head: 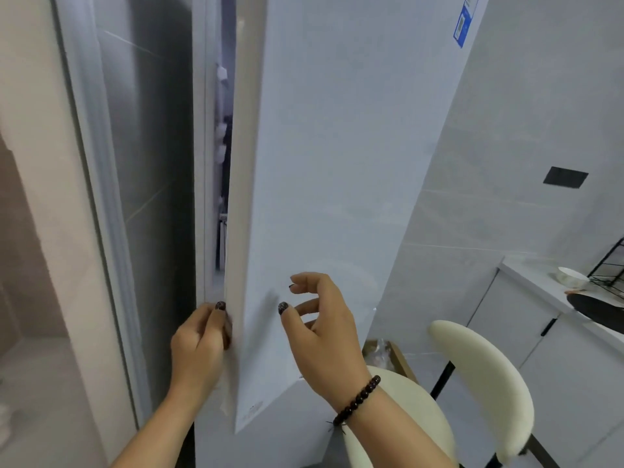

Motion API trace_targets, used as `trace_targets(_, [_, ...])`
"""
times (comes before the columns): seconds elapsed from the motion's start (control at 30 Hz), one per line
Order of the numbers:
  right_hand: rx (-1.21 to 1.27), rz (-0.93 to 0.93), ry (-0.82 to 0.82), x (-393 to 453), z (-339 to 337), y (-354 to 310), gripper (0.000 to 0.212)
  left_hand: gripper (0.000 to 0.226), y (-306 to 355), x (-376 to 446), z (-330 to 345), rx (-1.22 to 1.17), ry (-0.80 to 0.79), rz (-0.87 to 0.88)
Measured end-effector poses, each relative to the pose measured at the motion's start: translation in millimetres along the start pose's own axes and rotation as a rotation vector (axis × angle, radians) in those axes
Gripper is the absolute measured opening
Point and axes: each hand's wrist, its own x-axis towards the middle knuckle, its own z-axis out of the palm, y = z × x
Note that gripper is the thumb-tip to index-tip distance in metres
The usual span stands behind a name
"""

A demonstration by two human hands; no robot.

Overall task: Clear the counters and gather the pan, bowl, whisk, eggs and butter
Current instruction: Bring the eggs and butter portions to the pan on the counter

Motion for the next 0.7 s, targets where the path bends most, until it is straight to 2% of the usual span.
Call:
trace_targets(0.13, [-0.007, -0.097, 0.069, -29.1, -21.4, 2.3, 0.034, 0.029, 9.3, -44.7, 13.3, -0.003, -0.103, 0.035])
trace_targets(0.27, [0.027, -0.157, 0.258, -51.7, -48.5, 6.1, 0.035, 0.028, 17.2, -82.9, 26.2, 0.028, -0.229, 0.068])
trace_targets(0.37, [0.026, -0.165, 0.362, -65.8, -77.1, 11.7, 0.03, 0.027, 26.0, -106.3, 35.2, 0.097, -0.394, 0.098])
trace_targets(0.53, [-0.045, -0.174, 0.554, -85.3, -125.4, 16.0, 0.041, 0.023, 41.8, -129.4, 53.7, 0.249, -0.627, 0.189])
trace_targets(0.7, [-0.126, -0.217, 0.691, -97.2, -164.6, 9.1, 0.048, 0.022, 64.7, -137.3, 72.7, 0.169, -0.618, 0.287])
